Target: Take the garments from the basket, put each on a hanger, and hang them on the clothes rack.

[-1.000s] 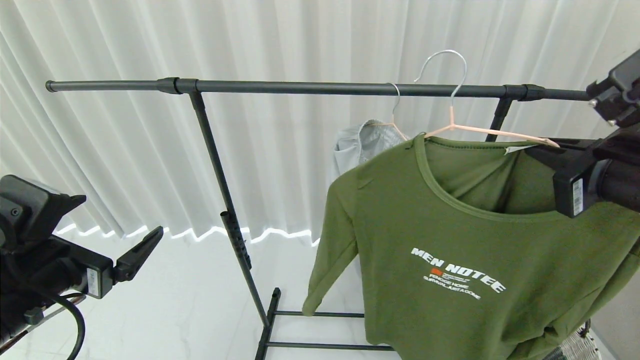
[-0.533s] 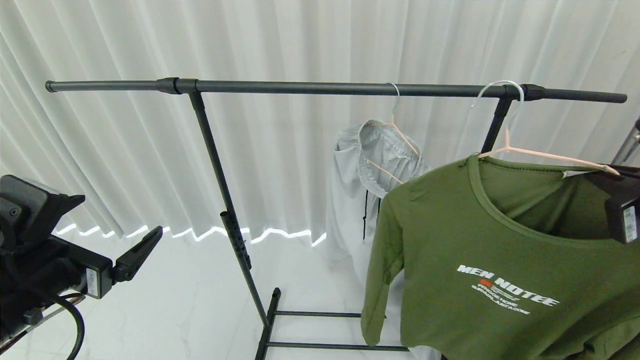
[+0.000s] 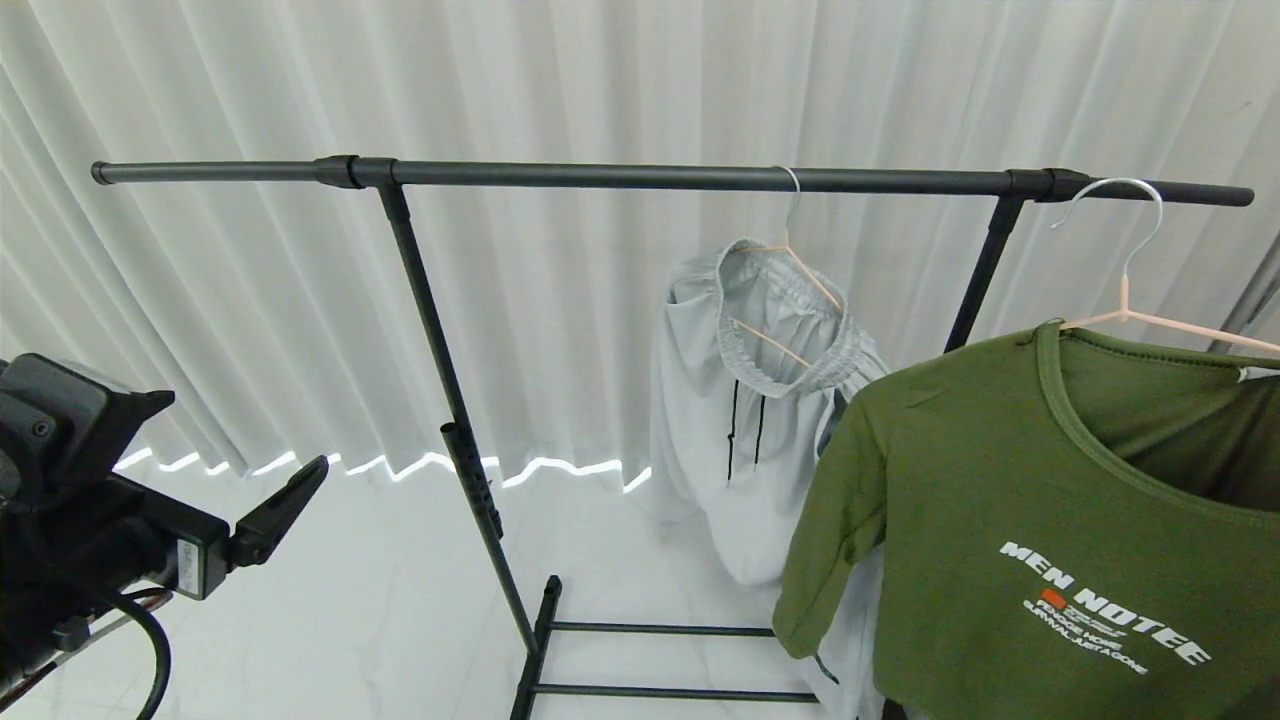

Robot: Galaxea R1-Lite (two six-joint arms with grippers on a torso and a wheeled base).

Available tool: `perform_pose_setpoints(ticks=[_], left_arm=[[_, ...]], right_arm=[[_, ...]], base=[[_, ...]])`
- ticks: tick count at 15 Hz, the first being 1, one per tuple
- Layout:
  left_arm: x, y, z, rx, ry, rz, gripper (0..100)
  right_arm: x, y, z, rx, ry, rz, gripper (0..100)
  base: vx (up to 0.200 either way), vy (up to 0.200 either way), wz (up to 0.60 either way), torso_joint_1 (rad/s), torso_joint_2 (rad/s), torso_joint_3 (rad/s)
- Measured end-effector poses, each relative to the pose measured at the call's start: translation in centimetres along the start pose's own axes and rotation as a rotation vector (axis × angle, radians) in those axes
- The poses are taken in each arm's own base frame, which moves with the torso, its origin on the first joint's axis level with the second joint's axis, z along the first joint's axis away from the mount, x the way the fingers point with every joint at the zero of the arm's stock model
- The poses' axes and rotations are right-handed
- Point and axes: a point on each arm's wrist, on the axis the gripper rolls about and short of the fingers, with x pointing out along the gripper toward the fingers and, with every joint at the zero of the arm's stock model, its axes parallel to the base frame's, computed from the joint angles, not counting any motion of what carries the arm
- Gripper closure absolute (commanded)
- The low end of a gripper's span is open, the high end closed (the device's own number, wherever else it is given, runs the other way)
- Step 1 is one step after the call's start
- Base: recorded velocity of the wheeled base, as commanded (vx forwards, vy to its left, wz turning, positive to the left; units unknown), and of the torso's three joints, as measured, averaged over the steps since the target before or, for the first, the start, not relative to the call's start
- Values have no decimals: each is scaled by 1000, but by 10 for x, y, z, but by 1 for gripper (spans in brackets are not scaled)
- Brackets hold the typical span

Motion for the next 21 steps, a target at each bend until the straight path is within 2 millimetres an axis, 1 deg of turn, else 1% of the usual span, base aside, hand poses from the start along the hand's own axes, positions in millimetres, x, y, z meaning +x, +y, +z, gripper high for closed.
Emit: perform_pose_setpoints(ticks=[8,13,17,21], left_arm=[[0,0,0,12,2,-1,0],[0,0,0,28,-1,-3,0],[0,0,1,48,-6,-2,0],[0,0,2,56,-9,0,0]], right_arm=[[-2,-1,-2,2,-1,-5,100],[-1,-1,-1,2,-3,-2,100],[3,6,3,-4,-16,32,100],[17,17,17,8,-69,61,100]], base=[[0,200,0,4,1,2],[0,0,0,0,0,0],[0,0,0,0,0,0],[200,0,0,-6,-4,4]])
